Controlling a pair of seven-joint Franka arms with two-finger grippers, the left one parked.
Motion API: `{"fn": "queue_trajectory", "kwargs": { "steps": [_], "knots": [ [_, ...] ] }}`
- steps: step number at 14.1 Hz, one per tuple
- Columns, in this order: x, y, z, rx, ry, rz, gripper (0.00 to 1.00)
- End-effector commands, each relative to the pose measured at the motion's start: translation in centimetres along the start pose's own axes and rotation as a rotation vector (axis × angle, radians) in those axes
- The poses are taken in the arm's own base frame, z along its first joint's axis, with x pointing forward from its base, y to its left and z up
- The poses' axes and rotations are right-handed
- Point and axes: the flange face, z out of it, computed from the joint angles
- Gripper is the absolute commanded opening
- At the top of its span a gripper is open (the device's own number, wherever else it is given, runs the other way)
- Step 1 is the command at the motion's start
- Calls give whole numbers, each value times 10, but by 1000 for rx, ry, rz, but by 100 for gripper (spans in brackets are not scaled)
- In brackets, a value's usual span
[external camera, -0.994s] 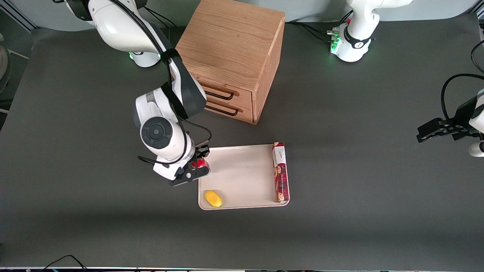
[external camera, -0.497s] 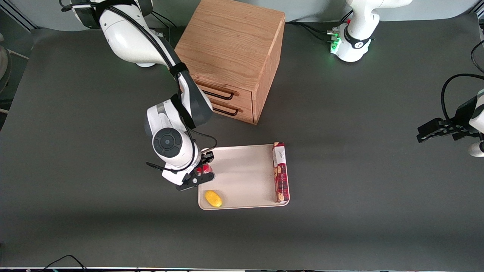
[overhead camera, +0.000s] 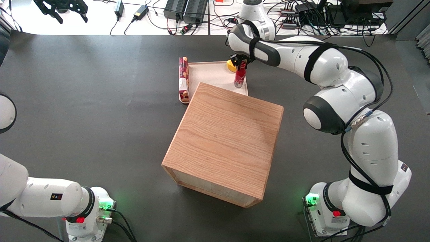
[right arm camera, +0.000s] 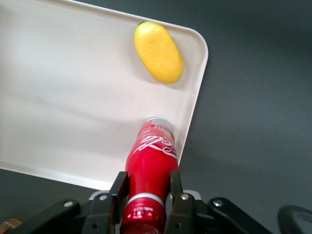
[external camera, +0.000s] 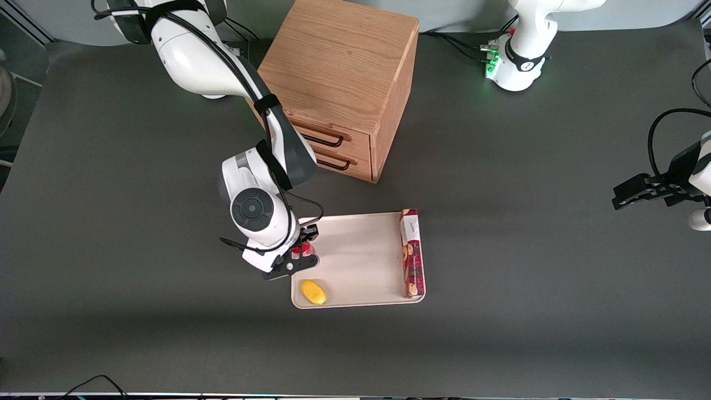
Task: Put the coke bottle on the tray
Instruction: 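Lower the bottle onto the tray beside the yellow fruit, then open the right gripper and withdraw it away from the tray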
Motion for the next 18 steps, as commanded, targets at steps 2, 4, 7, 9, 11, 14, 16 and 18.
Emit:
{"fn": "queue_trajectory", "kwargs": {
  "steps": [2,4,7,9,11,14,16,18],
  "knots": [
    [5,-4,0,14,20,28,10],
    [5,-4,1,13,19,28,25],
    [5,-3,1,15,18,32,100],
    [5,-3,1,15,17,47,100],
    [5,-4,0,16,18,84,100],
    [5,-4,-5,19,23,87,100],
    [4,5,-40,40,61,91,100],
    [-6,16,-95,70,94,102,100]
  ]
}}
